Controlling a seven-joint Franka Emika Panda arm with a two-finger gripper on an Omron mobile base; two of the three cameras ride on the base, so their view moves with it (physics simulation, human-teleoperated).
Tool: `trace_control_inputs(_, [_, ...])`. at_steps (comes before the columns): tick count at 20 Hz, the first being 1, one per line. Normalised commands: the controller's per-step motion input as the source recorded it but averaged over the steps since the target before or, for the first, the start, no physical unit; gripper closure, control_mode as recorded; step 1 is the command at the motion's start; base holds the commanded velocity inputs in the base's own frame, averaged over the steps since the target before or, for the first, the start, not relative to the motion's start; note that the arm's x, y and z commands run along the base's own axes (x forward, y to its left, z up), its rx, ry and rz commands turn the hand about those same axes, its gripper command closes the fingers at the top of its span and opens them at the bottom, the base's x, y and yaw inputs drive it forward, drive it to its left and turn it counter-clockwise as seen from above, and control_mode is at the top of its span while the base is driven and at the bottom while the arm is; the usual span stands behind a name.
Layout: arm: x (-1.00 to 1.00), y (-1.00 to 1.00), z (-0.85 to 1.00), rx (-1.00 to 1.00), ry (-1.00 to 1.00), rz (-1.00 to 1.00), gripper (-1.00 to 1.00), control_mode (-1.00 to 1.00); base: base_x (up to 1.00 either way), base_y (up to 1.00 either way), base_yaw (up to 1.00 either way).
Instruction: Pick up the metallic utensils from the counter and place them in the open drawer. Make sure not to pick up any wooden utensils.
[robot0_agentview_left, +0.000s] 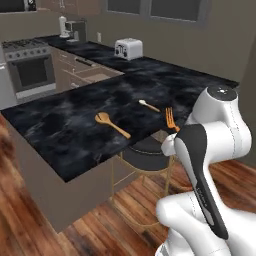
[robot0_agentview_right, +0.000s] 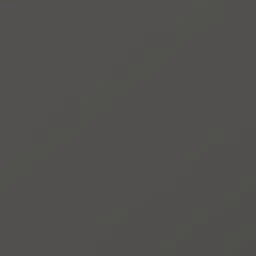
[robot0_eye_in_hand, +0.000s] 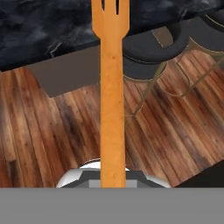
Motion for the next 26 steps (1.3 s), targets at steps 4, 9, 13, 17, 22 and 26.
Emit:
trace_control_inputs(4, [0.0, 0.0, 0.0, 0.0, 0.0, 0.0, 1.0, 1.0, 0.0, 1.0, -0.58])
trace_control_inputs(9, [0.0, 0.0, 0.0, 0.0, 0.0, 0.0, 1.0, 1.0, 0.0, 1.0, -0.38])
trace_control_inputs(13, [0.0, 0.0, 0.0, 0.0, 0.0, 0.0, 1.0, 1.0, 0.0, 1.0, -0.11])
trace_control_inputs(17, [0.0, 0.0, 0.0, 0.0, 0.0, 0.0, 1.0, 1.0, 0.0, 1.0, -0.18])
trace_control_inputs(22, [0.0, 0.0, 0.0, 0.0, 0.0, 0.0, 1.0, 1.0, 0.05, 1.0, -0.28])
trace_control_inputs(26, [0.0, 0.0, 0.0, 0.0, 0.0, 0.0, 1.0, 1.0, 0.26, 1.0, -0.32])
